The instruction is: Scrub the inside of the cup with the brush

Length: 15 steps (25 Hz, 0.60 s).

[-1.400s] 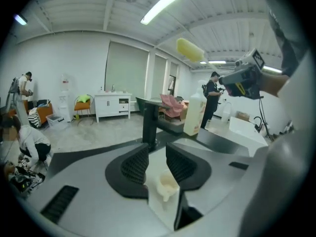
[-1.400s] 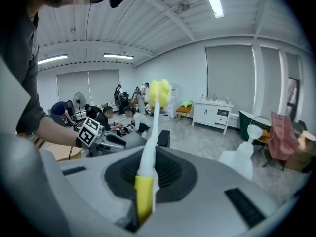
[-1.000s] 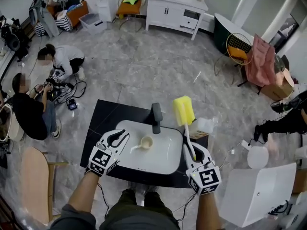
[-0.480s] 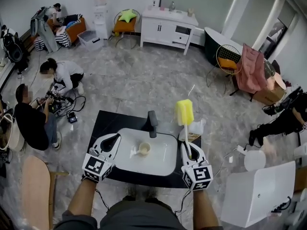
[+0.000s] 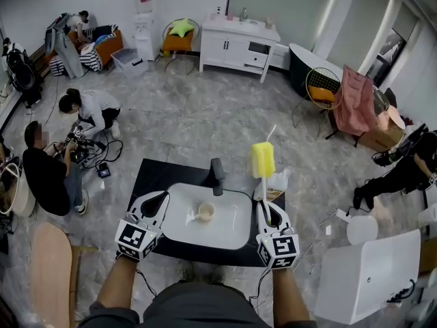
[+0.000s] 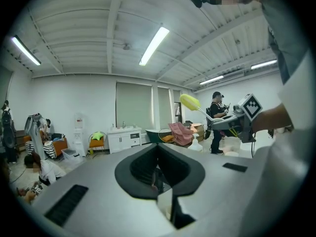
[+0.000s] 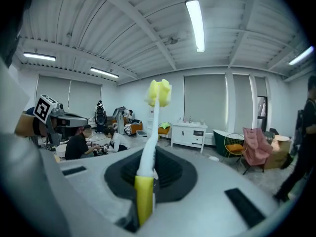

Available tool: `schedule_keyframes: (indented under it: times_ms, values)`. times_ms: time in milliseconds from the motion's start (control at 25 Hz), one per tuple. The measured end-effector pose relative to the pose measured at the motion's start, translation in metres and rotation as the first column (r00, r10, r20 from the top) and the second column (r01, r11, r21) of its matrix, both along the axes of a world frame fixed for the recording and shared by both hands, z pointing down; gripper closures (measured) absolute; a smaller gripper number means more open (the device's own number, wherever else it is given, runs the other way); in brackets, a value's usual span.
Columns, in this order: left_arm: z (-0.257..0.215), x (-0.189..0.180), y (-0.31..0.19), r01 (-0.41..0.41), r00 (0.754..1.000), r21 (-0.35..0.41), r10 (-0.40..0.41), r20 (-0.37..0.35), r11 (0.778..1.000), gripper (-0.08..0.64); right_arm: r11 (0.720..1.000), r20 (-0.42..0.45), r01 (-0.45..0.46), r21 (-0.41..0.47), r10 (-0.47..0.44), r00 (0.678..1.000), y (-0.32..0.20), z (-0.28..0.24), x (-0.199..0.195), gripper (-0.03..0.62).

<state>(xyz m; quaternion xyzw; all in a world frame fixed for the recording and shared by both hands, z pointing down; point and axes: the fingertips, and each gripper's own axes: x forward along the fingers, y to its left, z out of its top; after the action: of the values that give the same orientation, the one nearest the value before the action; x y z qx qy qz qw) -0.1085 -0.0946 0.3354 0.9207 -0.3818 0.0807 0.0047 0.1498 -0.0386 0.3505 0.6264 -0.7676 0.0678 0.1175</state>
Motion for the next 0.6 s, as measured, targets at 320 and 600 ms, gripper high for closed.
schedule_keyframes:
  times_ms: [320, 600]
  values:
    - [0.0044, 0.0024, -0.0005, -0.002, 1.0, 0.0, 0.002, 0.004, 1.0, 0.557, 1.0, 0.002, 0.002, -0.002, -0.002, 1.0, 0.0032, 0.0063, 0.0003, 0.577]
    - [0.0063, 0.0033, -0.0054, -0.005, 1.0, -0.008, 0.005, 0.012, 1.0, 0.557, 1.0, 0.001, 0.012, -0.008, -0.012, 1.0, 0.0007, 0.0073, -0.0017, 0.578]
